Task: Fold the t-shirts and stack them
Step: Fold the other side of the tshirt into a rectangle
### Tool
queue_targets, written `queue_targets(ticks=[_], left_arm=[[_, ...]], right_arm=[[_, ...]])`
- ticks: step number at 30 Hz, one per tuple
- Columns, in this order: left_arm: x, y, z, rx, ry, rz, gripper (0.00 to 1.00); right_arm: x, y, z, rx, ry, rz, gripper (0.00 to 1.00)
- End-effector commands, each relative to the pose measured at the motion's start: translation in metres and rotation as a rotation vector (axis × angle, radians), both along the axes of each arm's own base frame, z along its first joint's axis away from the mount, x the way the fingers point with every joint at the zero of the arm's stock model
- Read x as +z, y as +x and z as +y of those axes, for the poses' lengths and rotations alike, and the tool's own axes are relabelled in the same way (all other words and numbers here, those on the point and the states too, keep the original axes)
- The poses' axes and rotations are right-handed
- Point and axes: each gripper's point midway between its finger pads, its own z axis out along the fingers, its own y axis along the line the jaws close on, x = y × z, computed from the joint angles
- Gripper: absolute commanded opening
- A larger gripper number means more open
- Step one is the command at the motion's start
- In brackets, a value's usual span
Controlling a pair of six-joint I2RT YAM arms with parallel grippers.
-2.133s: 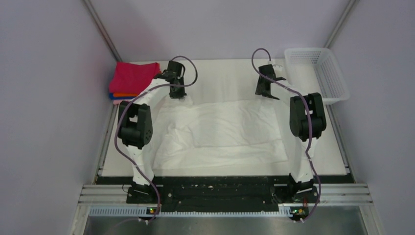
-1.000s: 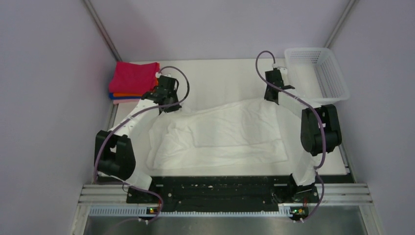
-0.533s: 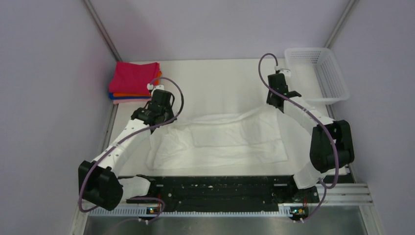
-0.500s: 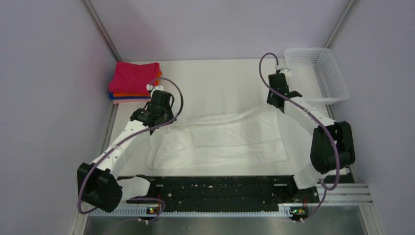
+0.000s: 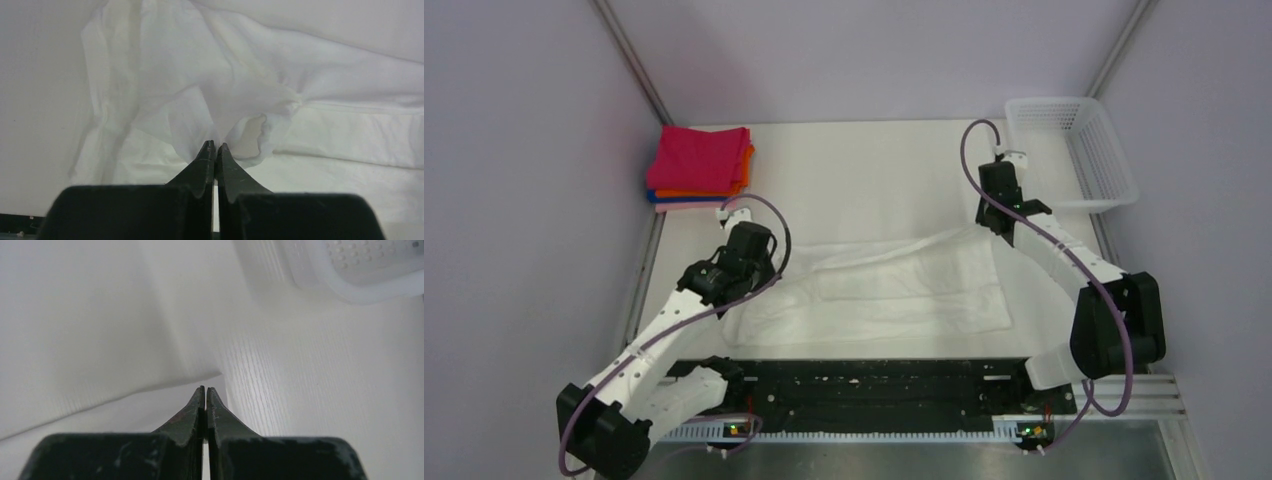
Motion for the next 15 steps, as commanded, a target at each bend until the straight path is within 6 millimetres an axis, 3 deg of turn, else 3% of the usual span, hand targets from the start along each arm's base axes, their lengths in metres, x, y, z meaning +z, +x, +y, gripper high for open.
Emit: queue_targets(ticks=[1,4,6,7,9,12,14,15], left_arm=[[-0.025,-0.028,0.001,0.044,-0.051,0.062,0.0],[-0.051,-0.048,-0.006,0.035,-0.105,0.133,0.0],[-0.066,-0.063,-0.014,0.017,-0.149,0.196,0.12],[-0.071,-0.07,-0.016,0.011,-0.162,0.223,0.24],[-0.076,-0.085,-0.016,0.008,-0.174,0.269,0.44],[-0.056,-0.099,-0.018,-0.024,-0.202,0.275,0.61],[-0.025,-0.098,-0.023,-0.073,-0.241,0.206,0.95],[-0.012,-0.094,-0.025,-0.095,-0.252,0.163,0.98]], right_arm=[[-0.001,-0.014,0.001,-0.007,0.019,-0.008,0.0],[-0.017,-0.023,0.002,-0.022,0.036,0.026,0.0],[-0.028,-0.032,0.001,-0.044,0.047,0.058,0.0],[-0.033,-0.037,-0.001,-0.065,0.051,0.073,0.06],[-0.039,-0.05,-0.002,-0.088,0.071,0.111,0.45],[-0.033,-0.069,-0.013,-0.145,0.052,0.124,0.7],[-0.021,-0.076,-0.018,-0.162,0.048,0.093,0.83],[-0.015,-0.078,-0.019,-0.157,0.05,0.076,0.93]])
